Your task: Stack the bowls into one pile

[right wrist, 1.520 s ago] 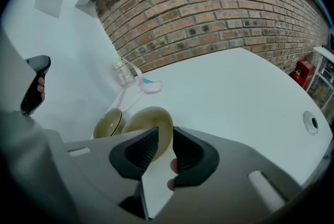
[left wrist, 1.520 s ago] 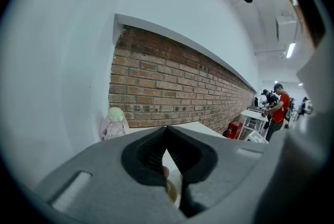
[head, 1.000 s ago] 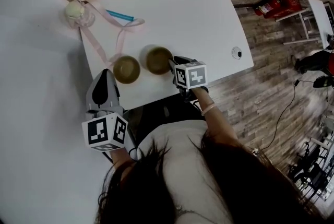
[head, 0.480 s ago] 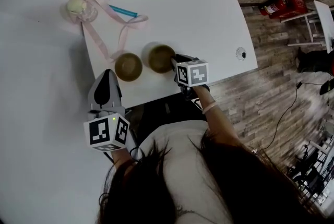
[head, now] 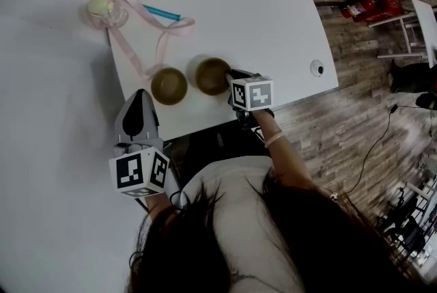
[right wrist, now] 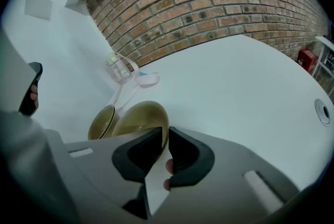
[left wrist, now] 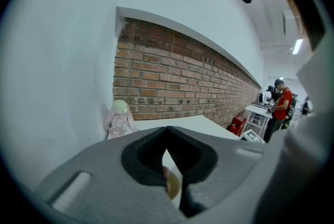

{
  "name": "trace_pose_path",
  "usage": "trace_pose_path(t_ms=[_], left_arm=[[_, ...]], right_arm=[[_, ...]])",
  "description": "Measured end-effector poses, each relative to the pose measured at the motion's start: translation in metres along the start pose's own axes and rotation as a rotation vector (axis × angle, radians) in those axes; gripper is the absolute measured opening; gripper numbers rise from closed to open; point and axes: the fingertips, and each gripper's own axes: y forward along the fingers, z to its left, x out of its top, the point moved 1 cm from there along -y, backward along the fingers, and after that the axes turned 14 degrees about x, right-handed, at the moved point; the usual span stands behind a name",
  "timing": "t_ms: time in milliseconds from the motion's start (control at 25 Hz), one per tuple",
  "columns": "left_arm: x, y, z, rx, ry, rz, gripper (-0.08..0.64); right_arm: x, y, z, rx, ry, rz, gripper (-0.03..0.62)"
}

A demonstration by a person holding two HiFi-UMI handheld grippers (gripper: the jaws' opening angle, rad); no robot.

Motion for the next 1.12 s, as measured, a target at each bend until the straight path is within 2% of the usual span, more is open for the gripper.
trace_pose_path(t_ms=[160,520,1120], left_arm=[[0.003,-0.001,0.000,-0.007,0.000,-0.008,0.002],[0.008,-0.007,-0.003,-0.026,0.000,-0.033,0.002],[0.024,-0.016,-0.002,-0.041,-0.009,-0.090,0.001]], right_arm=[[0.002,-0.004,-0.001,-0.011,0.009,-0.016,0.023],[0.000,-0.014,-0.002,-0.017,0.035,-0.038,0.023],[0.012,-0.034,0.010,-0.015,0.021,-0.094,0.024]])
